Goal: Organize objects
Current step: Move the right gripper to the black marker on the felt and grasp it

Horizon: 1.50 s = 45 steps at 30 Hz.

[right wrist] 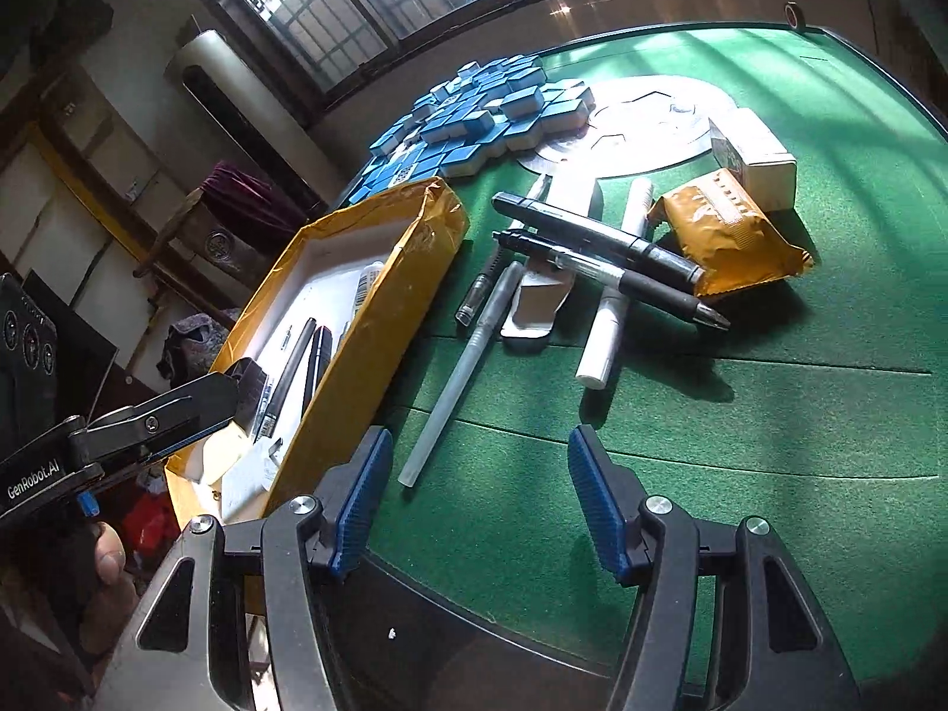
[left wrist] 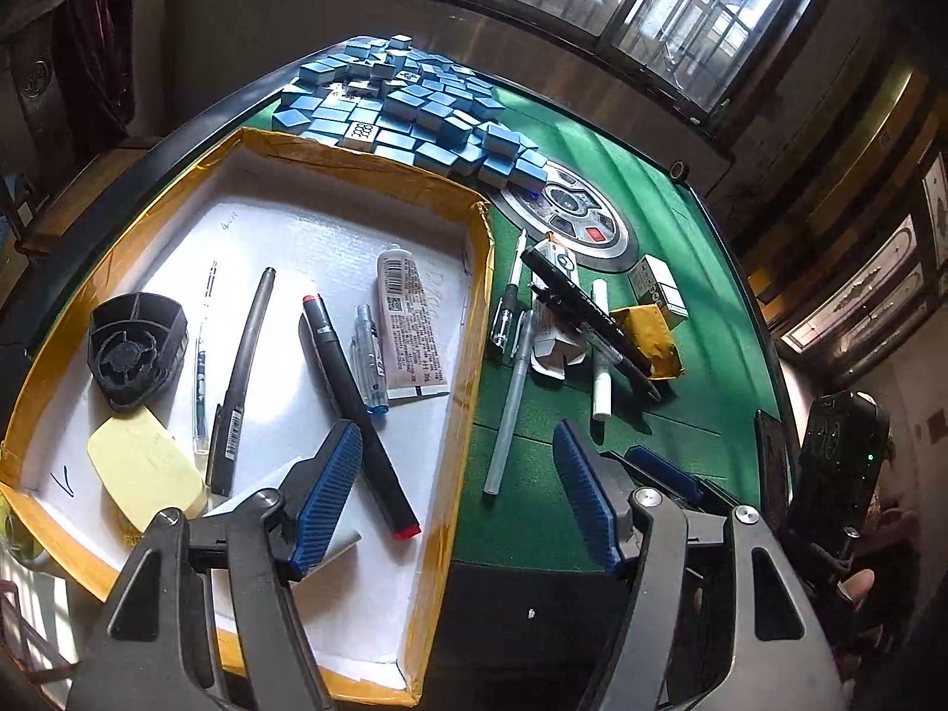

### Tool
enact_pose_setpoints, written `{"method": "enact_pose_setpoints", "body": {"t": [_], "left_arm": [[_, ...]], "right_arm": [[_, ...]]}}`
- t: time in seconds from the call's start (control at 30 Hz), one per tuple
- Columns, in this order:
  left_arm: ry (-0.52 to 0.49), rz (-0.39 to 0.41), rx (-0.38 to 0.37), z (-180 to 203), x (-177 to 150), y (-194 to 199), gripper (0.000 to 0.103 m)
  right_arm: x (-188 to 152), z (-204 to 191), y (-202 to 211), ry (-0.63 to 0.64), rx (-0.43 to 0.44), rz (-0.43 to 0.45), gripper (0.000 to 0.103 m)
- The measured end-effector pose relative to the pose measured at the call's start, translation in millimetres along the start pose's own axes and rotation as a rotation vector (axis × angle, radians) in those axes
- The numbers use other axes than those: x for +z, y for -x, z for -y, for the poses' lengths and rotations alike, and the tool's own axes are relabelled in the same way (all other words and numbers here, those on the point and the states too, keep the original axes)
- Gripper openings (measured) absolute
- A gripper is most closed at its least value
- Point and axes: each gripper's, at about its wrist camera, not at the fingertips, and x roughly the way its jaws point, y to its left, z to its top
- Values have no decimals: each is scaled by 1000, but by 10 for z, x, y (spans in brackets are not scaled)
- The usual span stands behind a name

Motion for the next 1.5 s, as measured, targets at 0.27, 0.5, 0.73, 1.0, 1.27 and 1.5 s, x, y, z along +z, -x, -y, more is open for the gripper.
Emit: {"method": "enact_pose_setpoints", "body": {"t": [0.27,0.5,0.73,1.0,1.27,1.5], "left_arm": [[-65,-46,-16,270,-193,-55,67],[-71,-64,-18,298,-226,-96,67],[-73,-68,-28,324,-221,-118,67],[-79,-64,-38,338,-228,-102,67],[-58,-70,-46,261,-209,-136,67],[-60,-73,-48,239,-217,-158,67]], "right_arm": [[-30,181,-5,-34,-45,-9,56],[124,249,97,-36,-64,38,56],[531,354,137,15,-133,89,56],[903,438,-232,99,-184,8,56],[841,336,-382,151,-167,-56,34],[683,279,-336,125,-156,-53,21]]}}
